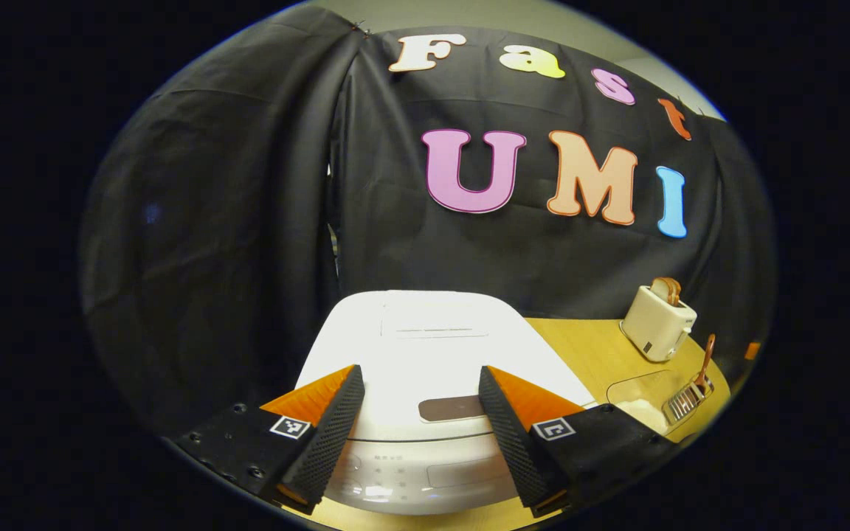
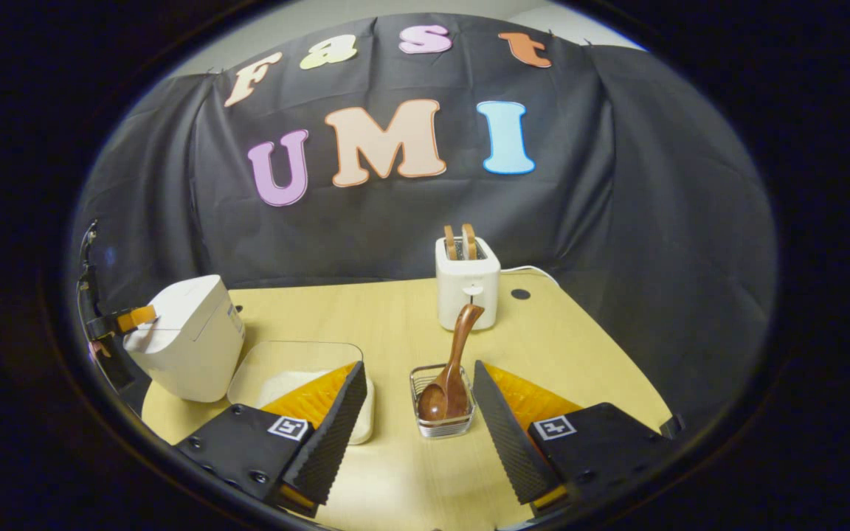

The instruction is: Close the left gripper, press the button to open the rice cooker; take a wooden spoon from the chopstick holder with the right hand, scoop a spoonful of rice and pour it into the rice cooker, then put the wooden spoon back into the chopstick holder.

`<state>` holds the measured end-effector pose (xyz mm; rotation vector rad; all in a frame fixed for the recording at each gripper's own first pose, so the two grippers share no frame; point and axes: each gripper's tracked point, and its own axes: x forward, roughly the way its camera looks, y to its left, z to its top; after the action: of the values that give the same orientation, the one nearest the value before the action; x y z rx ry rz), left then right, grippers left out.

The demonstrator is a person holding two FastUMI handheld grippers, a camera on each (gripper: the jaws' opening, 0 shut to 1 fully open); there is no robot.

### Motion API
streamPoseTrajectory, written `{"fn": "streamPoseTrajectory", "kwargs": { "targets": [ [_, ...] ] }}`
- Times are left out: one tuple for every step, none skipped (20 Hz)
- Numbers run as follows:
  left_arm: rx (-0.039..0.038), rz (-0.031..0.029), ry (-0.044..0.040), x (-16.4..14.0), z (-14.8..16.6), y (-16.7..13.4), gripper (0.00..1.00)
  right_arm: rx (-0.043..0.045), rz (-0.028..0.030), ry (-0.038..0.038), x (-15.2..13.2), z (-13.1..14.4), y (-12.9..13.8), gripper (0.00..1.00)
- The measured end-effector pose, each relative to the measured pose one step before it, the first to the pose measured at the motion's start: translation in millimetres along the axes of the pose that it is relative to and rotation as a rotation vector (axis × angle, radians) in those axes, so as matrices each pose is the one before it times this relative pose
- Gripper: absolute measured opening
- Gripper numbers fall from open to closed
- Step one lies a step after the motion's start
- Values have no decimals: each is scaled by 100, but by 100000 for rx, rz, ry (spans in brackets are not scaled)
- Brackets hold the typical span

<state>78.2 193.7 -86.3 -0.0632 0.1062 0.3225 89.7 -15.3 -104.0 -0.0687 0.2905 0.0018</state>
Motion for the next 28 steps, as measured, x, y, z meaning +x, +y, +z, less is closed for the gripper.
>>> {"fn": "streamPoseTrajectory", "kwargs": {
  "targets": [
    [-158, 552, 13, -37, 76, 70, 93, 474, 332, -621, -47, 253, -72, 91],
    [365, 698, 474, -41, 45, 69, 93, 198, 210, -567, 10, 283, -59, 91],
    [789, 669, -71, -263, 323, -105, 93, -34, 40, -555, 35, 232, -134, 91],
    [713, 119, -1579, -399, 939, -207, 94, 278, 313, -658, -11, 342, -48, 91],
    [785, -782, -2689, -561, 1191, -557, 94, 472, 840, -634, 23, 350, 161, 91],
    [748, -386, -1902, -543, 1113, -582, 93, 323, 474, -780, -32, 412, 56, 91],
    [253, -845, -1588, -434, 1067, -710, 93, 285, 411, -1169, -52, 534, -31, 91],
    [-44, -979, -1734, -599, 1012, -970, 93, 318, 507, -1394, -71, 607, 52, 91],
    [-44, -414, -1323, -403, 939, -863, 93, 434, 820, -1581, -171, 638, 219, 91],
    [-48, -482, -1507, -526, 665, -707, 93, 232, 788, -1649, -145, 653, 161, 91],
    [-126, -250, -1169, -458, 758, -874, 93, 56, 645, -1629, -258, 664, 88, 93],
    [255, -457, -1091, -426, 534, -909, 93, -94, 536, -1599, -293, 614, 45, 95],
    [1012, -668, -1257, -474, 609, -948, 93, 403, 627, -1904, -410, 692, 132, 97],
    [1253, -856, -797, -434, 345, -947, 93, 724, 966, -1715, -522, 499, 230, 97],
    [790, -741, -460, -533, 204, -908, 93, 610, 596, -1625, -457, 329, 65, 96],
    [1026, -1378, -651, -432, 213, -1113, 94, 290, 114, -1437, -531, 286, -75, 94],
    [915, -1707, -358, -585, -32, -1111, 94, 270, -71, -1135, -484, 142, -180, 94],
    [583, -1349, -559, -470, 93, -1040, 93, 448, 165, -748, -611, 69, -161, 94],
    [-410, -1359, -292, -477, -78, -985, 94, 677, 121, -487, -642, 1, -186, 91],
    [-887, -1369, -850, -765, 77, -1340, 93, 854, -23, -454, -616, -29, -250, 91],
    [-211, -1322, -1145, -355, -213, -954, 94, 633, -91, -274, -582, -109, -302, 91],
    [96, -881, 494, -314, -656, -842, 93, 288, -416, -153, -611, -149, -382, 91],
    [144, -895, 1098, -229, -718, -754, 94, -23, -586, -110, -618, -139, -463, 94],
    [-28, -848, 1799, -237, -830, -716, 94, 60, -706, -70, -598, -194, -429, 95],
    [-129, -1150, 1977, -271, -703, -744, 94, 830, -411, -121, -546, -243, -316, 96],
    [-129, -1519, 1304, -334, -598, -909, 94, 932, 534, -152, -458, -141, -61, 96],
    [-154, -1014, 1121, -157, -472, -677, 94, 258, -93, 22, -395, -210, -229, 91],
    [-143, -1081, 959, -125, -359, -750, 94, -423, -557, 174, -292, -190, -441, 91]
  ]
}}
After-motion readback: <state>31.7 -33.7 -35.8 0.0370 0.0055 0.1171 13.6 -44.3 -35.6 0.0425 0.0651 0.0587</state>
